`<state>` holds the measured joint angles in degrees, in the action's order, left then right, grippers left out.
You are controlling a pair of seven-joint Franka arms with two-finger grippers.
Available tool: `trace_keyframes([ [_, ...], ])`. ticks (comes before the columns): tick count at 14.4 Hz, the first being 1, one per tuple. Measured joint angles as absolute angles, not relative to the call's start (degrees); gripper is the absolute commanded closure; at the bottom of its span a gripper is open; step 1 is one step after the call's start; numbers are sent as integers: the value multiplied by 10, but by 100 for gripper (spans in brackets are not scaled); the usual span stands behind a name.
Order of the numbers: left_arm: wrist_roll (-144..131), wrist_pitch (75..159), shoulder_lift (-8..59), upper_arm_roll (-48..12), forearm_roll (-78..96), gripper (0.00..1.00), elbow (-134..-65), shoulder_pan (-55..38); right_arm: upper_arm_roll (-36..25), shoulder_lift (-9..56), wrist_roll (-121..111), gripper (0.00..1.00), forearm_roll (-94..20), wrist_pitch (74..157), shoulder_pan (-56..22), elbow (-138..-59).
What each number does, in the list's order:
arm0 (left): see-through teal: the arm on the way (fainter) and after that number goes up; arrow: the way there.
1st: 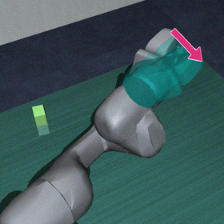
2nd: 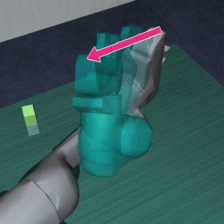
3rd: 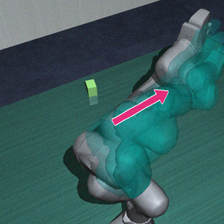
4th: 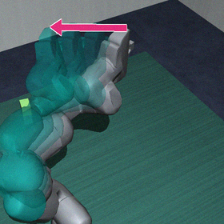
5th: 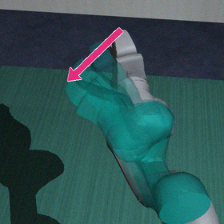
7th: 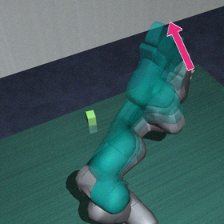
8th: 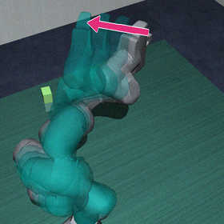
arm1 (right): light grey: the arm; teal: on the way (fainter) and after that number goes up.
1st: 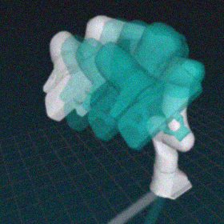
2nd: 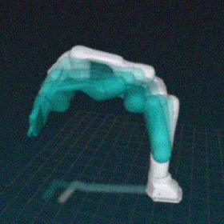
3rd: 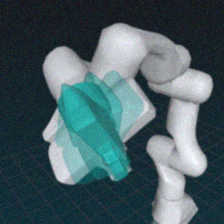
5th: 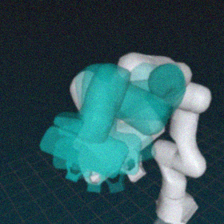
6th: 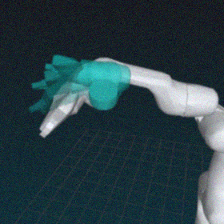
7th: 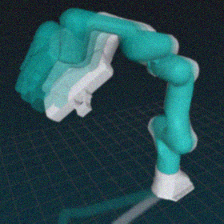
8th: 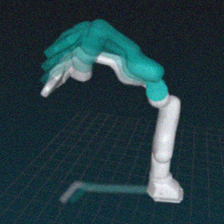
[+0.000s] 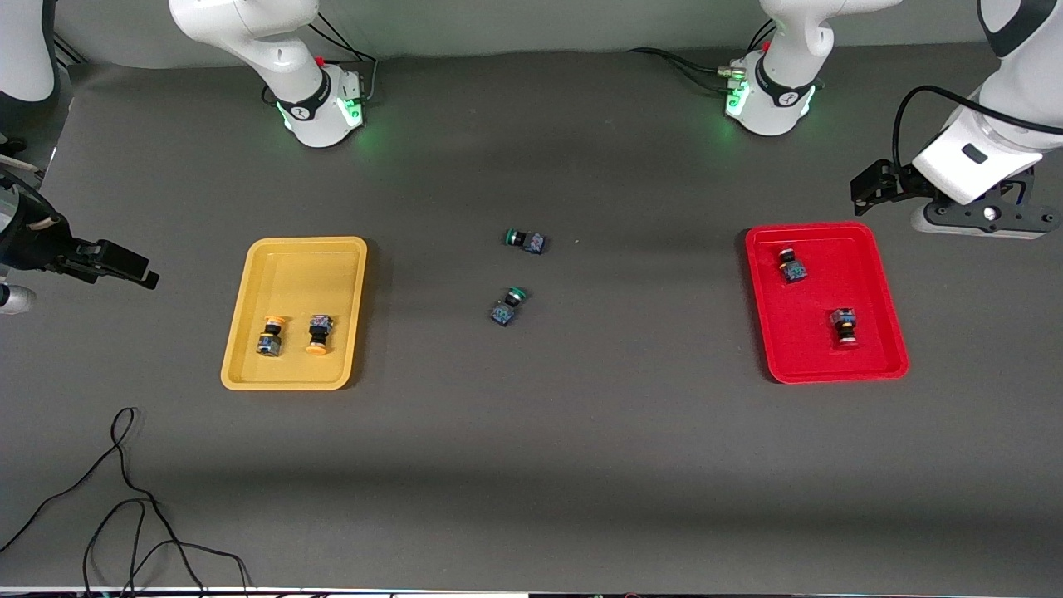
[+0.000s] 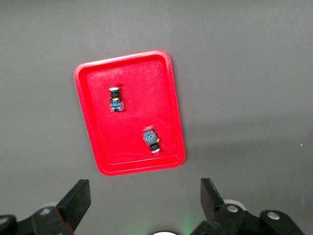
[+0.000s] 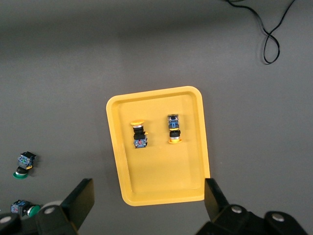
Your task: Place red and yellow buttons in trays
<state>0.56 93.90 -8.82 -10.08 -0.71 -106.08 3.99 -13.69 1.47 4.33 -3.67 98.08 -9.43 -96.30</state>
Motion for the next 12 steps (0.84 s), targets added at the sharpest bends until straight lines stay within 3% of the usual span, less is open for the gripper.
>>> trace_keyframes([
  [4,6,941,-87,-101,-7,0,-1059,37,-124,15,41,0,-27,980,-80,-963],
  [8,7,941,-87,-101,-7,0,-1058,34,-53,14,38,0,-26,975,-3,-963],
  [12,10,942,-86,-99,-7,0,-1056,34,-46,14,38,0,-23,973,1,-963],
])
